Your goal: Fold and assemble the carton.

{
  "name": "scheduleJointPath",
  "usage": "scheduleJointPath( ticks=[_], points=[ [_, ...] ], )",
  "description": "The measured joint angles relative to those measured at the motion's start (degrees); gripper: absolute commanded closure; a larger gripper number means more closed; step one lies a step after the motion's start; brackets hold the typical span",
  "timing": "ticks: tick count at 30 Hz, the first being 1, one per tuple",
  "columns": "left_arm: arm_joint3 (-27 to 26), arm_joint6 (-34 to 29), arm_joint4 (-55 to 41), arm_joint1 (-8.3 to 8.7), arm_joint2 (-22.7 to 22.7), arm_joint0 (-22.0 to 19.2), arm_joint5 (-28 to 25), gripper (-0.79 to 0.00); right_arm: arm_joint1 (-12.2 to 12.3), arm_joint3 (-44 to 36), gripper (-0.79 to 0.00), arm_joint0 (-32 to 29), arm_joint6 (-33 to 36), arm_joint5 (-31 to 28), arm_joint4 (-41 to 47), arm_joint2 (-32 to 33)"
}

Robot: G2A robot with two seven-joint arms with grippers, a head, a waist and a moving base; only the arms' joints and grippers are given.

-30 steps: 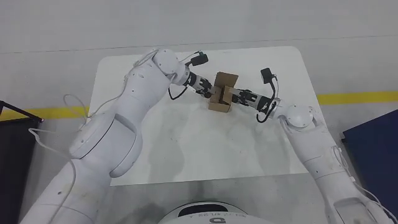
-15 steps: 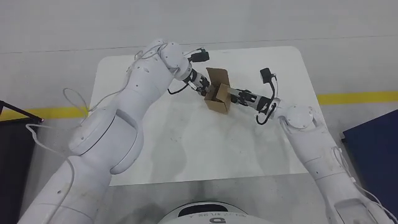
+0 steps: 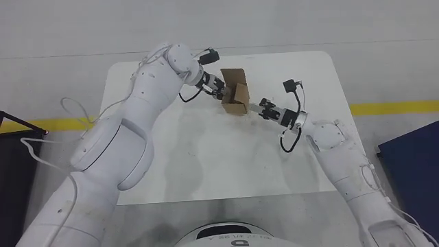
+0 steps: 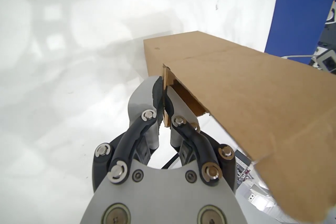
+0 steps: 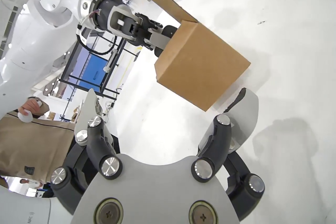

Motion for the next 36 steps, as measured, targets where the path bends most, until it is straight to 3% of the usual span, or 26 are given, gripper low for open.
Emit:
scheduleJointPath(
  ticks=[7,13,19,27,36],
  points=[
    [0.24,-3.32,-4.27,2.03,-3.13,0.95,-1.77,-0.785,-0.22,0.63,-0.751,1.92,-2.13,-1.26,-8.12,-2.51],
    [4.58,0.56,-4.45,5.01,-5.25,-0.02,-1.93,-0.785,-0.18,-2.33,-0.757,1.92,-9.4,-2.95,-21.76,-3.83],
    [5.22,5.58,-8.14,7.33,-8.1,0.77,-5.09,-0.785,-0.45,-4.14,-0.763,1.14,-18.31,0.27,-37.14,-6.11],
    [-2.03,11.16,-8.65,6.34,-8.18,4.03,0.49,-0.785,-1.33,-0.64,-0.773,2.64,-24.65,6.07,-45.62,-9.0],
    [-2.33,6.02,-6.71,5.18,-6.75,3.27,0.19,-0.785,-1.79,2.25,-0.785,3.73,-28.76,9.87,-48.3,-9.27]
  ],
)
